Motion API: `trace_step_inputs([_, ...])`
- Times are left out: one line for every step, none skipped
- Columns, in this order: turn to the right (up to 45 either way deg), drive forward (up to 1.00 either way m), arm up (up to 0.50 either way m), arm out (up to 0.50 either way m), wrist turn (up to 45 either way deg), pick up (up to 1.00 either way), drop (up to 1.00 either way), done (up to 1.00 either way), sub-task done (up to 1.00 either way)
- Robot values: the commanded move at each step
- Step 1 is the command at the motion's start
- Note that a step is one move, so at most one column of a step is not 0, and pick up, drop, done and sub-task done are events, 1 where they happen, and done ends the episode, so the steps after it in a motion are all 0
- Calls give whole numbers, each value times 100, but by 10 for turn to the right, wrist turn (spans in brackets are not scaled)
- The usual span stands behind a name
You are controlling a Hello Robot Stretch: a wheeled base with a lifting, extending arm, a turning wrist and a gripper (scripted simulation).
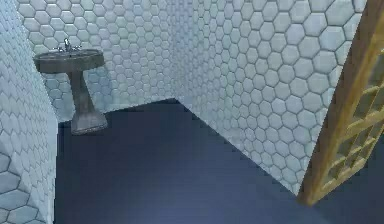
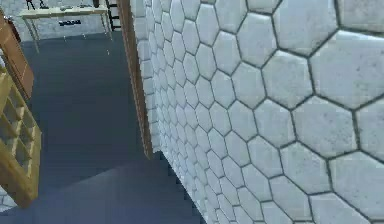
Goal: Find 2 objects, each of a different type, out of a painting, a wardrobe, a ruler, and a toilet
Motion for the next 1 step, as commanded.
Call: trace_step_inputs([-300, 0, 0, 0, 0, 0, 0, 0, 0])
